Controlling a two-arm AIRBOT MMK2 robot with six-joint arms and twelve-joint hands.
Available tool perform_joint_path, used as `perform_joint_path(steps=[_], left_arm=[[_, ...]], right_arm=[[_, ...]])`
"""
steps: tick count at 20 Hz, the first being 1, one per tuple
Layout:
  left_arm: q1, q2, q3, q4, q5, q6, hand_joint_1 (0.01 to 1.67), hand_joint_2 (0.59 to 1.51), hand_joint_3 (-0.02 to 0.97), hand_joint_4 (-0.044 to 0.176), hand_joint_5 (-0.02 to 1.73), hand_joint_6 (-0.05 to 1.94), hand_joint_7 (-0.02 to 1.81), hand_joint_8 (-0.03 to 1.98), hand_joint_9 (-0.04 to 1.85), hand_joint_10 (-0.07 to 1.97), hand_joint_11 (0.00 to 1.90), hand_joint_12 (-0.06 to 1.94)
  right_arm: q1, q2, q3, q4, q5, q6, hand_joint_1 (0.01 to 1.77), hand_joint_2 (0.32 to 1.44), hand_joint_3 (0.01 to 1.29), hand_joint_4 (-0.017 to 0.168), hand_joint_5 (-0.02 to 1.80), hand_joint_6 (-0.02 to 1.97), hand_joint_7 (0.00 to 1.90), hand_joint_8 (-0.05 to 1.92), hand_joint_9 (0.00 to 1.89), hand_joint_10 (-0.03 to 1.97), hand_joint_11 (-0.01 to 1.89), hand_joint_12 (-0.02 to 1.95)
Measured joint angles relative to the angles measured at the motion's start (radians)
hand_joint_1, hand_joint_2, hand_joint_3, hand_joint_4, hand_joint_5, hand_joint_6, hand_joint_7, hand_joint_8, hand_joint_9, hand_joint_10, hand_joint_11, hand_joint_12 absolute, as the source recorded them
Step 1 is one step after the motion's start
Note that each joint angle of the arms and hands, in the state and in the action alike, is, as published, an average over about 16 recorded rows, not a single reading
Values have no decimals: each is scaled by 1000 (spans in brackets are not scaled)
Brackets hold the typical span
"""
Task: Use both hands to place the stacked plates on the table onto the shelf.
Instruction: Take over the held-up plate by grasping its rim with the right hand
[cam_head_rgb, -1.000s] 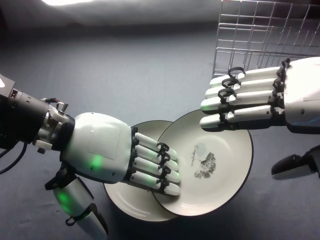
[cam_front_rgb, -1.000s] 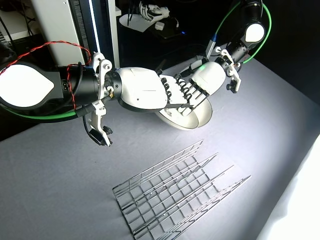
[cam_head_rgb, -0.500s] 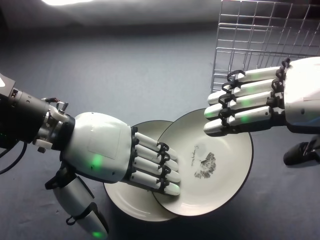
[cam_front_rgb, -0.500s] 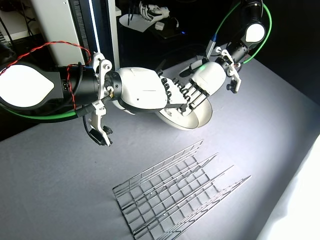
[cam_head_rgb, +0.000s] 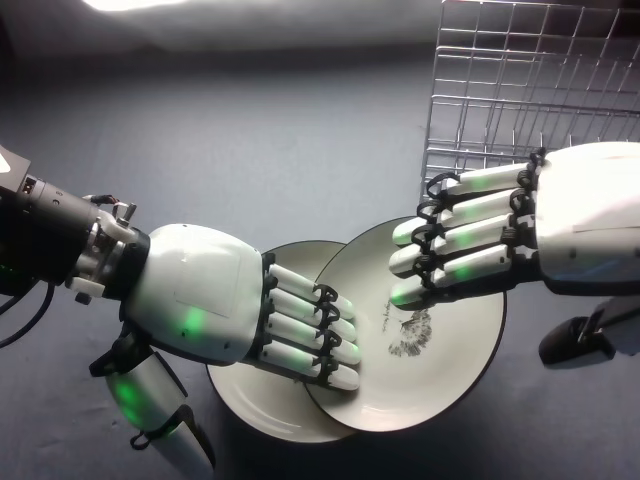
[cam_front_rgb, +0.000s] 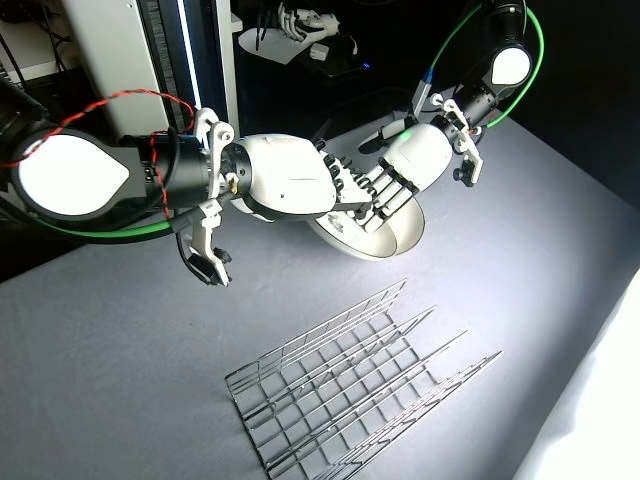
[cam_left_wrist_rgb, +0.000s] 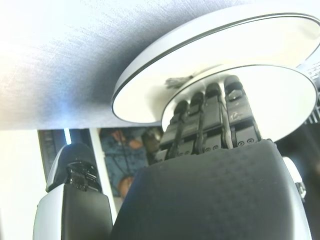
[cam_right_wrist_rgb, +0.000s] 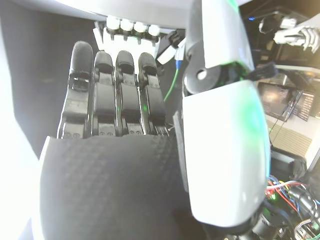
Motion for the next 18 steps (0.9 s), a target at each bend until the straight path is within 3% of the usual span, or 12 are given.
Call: perform_joint_path(steps=[5, 18], left_arm=[[-3, -4, 5, 1, -1, 0, 15, 1094, 21, -3, -14, -29, -14, -28, 9, 1, 13, 14], [-8, -10, 14, 3, -5, 0, 15, 1096, 21, -2, -14, -28, -14, -29, 8, -2, 15, 14]], right_arm=[[-7, -42, 14, -2, -22, 4, 1238, 969, 15, -5, 362, 29, 297, 25, 246, 19, 19, 970], [-31, -137, 86, 1, -66, 9, 1303, 978, 15, -6, 398, 28, 324, 25, 272, 20, 18, 1030]])
